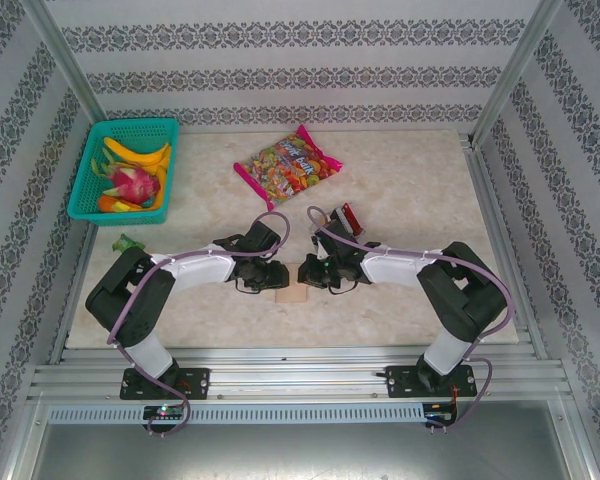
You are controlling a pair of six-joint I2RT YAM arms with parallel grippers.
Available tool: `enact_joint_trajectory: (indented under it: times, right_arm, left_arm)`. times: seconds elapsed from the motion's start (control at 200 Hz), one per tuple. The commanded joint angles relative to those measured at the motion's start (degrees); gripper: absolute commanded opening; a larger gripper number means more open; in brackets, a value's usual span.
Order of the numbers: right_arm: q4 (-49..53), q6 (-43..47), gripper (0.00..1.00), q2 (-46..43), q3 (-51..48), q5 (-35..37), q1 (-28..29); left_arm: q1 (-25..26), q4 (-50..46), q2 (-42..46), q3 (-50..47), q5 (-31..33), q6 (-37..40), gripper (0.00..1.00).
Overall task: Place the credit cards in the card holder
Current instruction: Close the button on the card holder.
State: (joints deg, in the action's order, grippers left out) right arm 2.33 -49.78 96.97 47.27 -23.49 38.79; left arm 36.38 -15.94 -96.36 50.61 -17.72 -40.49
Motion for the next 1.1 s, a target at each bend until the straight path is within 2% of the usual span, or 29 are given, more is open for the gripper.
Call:
enact_joint_trajectory:
  times: [0.0,0.245,0.55,0.709,0.989,1.099]
  right_arm:
    - [-1.25,-0.99,0.13,1.42,1.25,-0.77,1.15]
    - [-2.13,-1.37,0.13,2.26,1.34,-1.08,1.99]
    - [6.23,2.28,0.13,3.73,3.64,1.31,3.85]
    - [13.47,5.00,0.11,5.34,4.94,6.57,6.35]
    - [18.29,7.05,0.09,7.39,5.06,11.95,9.62]
    - [17.27,7.16,0.09,7.80,3.64,11.23,10.32]
  left_arm:
    - [2.47,3.82,-3.31,-0.74,-2.55,0.17,0.40]
    - [2.47,3.90,-3.38,-0.70,-2.71,0.17,0.40]
    - [2.47,5.61,-2.61,-2.05,-1.88,-1.29,0.36]
    - [2.47,7.50,-2.37,-3.11,-2.19,-2.80,0.34]
    - [2.47,8.57,-1.32,-4.50,-1.65,-4.26,0.32]
    - [2.42,8.65,-1.11,-4.63,-1.40,-4.38,0.32]
